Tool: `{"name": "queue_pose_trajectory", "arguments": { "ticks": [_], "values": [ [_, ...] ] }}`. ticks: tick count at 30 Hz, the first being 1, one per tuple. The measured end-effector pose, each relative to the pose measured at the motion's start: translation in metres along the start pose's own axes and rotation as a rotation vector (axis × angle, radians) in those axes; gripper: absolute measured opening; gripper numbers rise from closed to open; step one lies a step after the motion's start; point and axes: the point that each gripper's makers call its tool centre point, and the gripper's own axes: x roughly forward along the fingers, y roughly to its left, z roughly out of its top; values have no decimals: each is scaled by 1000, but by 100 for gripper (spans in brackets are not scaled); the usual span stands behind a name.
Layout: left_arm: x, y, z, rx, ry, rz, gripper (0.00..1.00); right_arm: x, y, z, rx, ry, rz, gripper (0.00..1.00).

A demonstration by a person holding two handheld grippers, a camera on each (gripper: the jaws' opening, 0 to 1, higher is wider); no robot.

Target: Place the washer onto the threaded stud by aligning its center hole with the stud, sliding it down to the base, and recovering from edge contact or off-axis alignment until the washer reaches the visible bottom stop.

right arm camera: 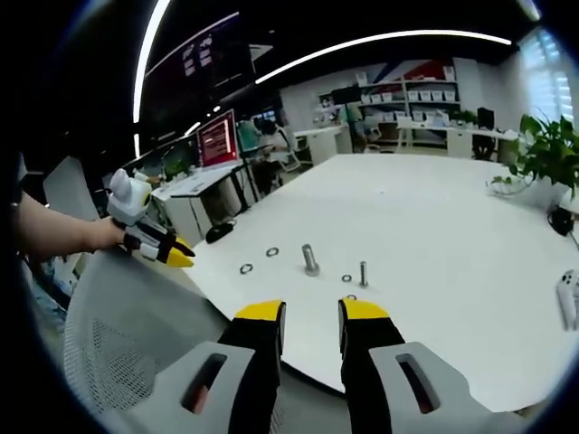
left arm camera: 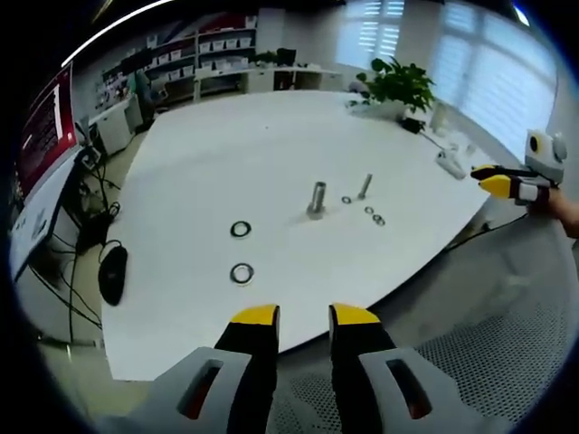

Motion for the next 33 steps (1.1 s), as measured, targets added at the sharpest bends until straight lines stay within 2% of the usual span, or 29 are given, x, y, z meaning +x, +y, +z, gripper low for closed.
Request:
{"name": "queue_pose_trajectory", "arguments": {
  "ticks": [1, 2, 5, 8, 10, 11, 13, 16, 19, 23, 25, 28, 33],
  "values": [
    [0, 1, -1, 1, 5, 7, 19, -1, -2, 0, 4, -3, -6, 26],
    [-1, 8, -3, 25, 21, 54, 18, -1, -3, 0, 10, -2, -11, 26],
    [-2, 4, 1, 19, 1, 41, 19, -1, -4, -1, 11, 4, -14, 26],
    [-2, 6, 0, 1, 10, 43, 20, -1, -4, -2, 10, 11, -15, 26],
    [-4, 6, 5, 0, -15, 49, 20, 0, -5, -4, 9, 19, -17, 26],
    [-7, 10, 12, -9, -53, 67, 20, 0, -5, -4, 11, 20, -19, 26],
    [-8, 12, 15, -56, -66, 59, 21, -1, -6, -3, 18, 14, -21, 26],
    [-3, 15, 10, -60, -28, 51, 23, -1, -6, -4, 22, 17, -22, 26],
    [1, 17, -2, -20, 54, 51, 26, 0, -6, -7, 20, 32, -19, 26],
    [3, 23, 1, -31, 65, 55, 26, 0, -6, -7, 20, 34, -18, 27],
    [8, 32, 1, -45, 72, 49, 27, -1, -6, -7, 25, 37, -18, 27],
    [17, 42, -1, -52, 106, 42, 30, -1, -6, -8, 23, 45, -22, 27],
    [31, 51, 5, -14, 145, 46, 31, -1, -7, -9, 29, 47, -24, 27]
  ]
}}
